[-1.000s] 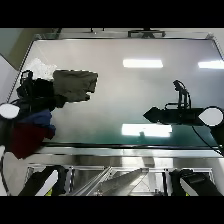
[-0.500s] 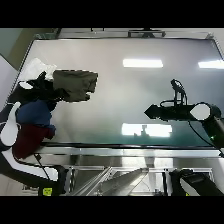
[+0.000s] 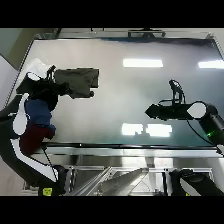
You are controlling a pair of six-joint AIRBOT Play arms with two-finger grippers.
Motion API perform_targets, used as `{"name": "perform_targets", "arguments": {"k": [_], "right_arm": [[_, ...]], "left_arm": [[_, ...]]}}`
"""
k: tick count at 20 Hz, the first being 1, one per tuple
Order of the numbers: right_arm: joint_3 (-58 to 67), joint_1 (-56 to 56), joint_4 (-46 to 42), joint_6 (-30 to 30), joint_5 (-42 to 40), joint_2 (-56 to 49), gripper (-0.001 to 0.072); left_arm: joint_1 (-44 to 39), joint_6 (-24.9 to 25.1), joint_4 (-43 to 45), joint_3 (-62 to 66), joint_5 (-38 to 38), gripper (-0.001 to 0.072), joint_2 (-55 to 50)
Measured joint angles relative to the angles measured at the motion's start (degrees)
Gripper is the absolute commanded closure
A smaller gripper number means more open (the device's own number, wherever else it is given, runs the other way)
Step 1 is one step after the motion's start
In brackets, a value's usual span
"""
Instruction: Fold the shirts.
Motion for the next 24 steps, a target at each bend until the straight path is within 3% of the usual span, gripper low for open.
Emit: {"name": "perform_targets", "arguments": {"k": [4,12,18,19,21,24], "right_arm": [[1.0,-2.8,0.0,-0.8,0.0,0.0,0.0277],[1.4,-11.8,0.0,-3.1,5.2,0.0,0.0277],[1.4,-13.8,0.0,-4.3,9.4,0.0,0.0276],[1.4,-13.9,0.0,-4.4,10.0,0.0,0.0271],[1.4,-14.0,0.0,-4.4,10.9,0.0,0.0270],[1.4,-14.1,0.0,-4.5,12.4,0.0,0.0268]], "left_arm": [[-4.6,0.3,-5.2,1.8,-6.9,0.0708,6.7],[-18.5,1.5,-27.9,3.6,-13.7,0.0687,24.2],[-25.9,0.4,-29.0,-2.1,-13.6,0.0689,29.2],[-26.9,0.5,-28.8,-4.9,-12.5,0.0640,29.3],[-28.7,1.5,-28.5,-10.6,-10.3,-0.0013,29.0],[-29.7,2.2,-28.2,-15.6,-9.3,0.0000,26.9]]}}
